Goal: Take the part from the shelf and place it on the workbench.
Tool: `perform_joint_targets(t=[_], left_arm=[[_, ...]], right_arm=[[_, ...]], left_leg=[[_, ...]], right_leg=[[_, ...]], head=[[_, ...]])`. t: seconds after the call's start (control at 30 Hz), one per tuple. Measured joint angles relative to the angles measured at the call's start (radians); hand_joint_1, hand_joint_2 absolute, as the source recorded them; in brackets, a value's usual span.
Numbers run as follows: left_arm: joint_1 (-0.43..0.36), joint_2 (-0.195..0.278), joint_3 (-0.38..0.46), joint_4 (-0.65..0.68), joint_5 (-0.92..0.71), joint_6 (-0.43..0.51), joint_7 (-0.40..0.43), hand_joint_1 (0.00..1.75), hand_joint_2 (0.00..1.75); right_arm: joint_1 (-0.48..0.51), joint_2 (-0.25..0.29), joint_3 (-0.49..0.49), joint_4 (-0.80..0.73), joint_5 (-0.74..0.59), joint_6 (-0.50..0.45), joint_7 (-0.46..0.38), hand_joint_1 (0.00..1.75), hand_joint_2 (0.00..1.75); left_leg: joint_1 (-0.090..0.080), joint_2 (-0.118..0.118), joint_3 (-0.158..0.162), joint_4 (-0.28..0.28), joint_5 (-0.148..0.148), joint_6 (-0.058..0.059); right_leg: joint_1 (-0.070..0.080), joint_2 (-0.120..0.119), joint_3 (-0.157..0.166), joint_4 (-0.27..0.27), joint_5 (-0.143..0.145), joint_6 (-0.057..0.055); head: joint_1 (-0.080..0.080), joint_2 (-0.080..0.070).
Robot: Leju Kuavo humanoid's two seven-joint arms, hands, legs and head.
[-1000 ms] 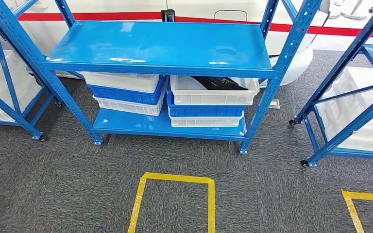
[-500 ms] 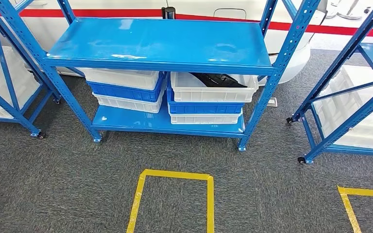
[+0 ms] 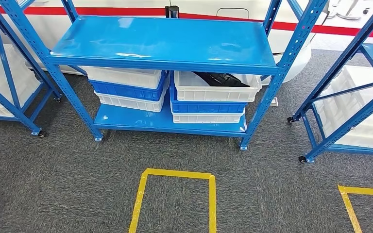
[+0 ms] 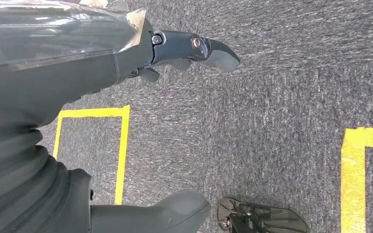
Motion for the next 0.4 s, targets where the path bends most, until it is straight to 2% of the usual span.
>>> perform_joint_targets(t=[0.27,0.33,0.37,0.4], left_arm=[[0.039,0.042,-0.157,-0.023,0.167,-0.058,0.029,0.0,1.75],[0.049,0.052,-0.202,-0.031,0.211,-0.073,0.036,0.0,0.87],[0.053,0.057,-0.225,-0.036,0.233,-0.081,0.039,0.0,0.44],[0.056,0.059,-0.236,-0.038,0.244,-0.085,0.041,0.0,0.0]], right_arm=[[0.034,-0.023,0.037,-0.024,-0.108,0.086,-0.029,0.0,1.75],[0.043,-0.03,0.047,-0.032,-0.136,0.107,-0.037,0.0,1.75],[0.047,-0.033,0.051,-0.037,-0.15,0.118,-0.041,0.0,1.31],[0.049,-0.035,0.053,-0.039,-0.158,0.124,-0.043,0.0,1.16]], left_leg=[[0.002,0.0,0.0,0.0,0.0,0.0],[0.002,0.0,0.0,0.0,0.0,0.0],[0.002,0.0,0.0,-0.001,0.0,0.0],[0.002,0.0,0.0,-0.001,0.0,0.0]], right_leg=[[0.001,0.0,-0.005,0.0,0.0,0.0],[0.001,0.0,-0.008,0.0,0.0,0.0],[0.001,0.0,-0.009,0.0,0.0,0.0],[0.001,0.0,-0.009,0.0,0.0,0.0]], head=[[0.0,0.0],[0.0,0.0],[0.0,0.0],[0.0,0.0]])
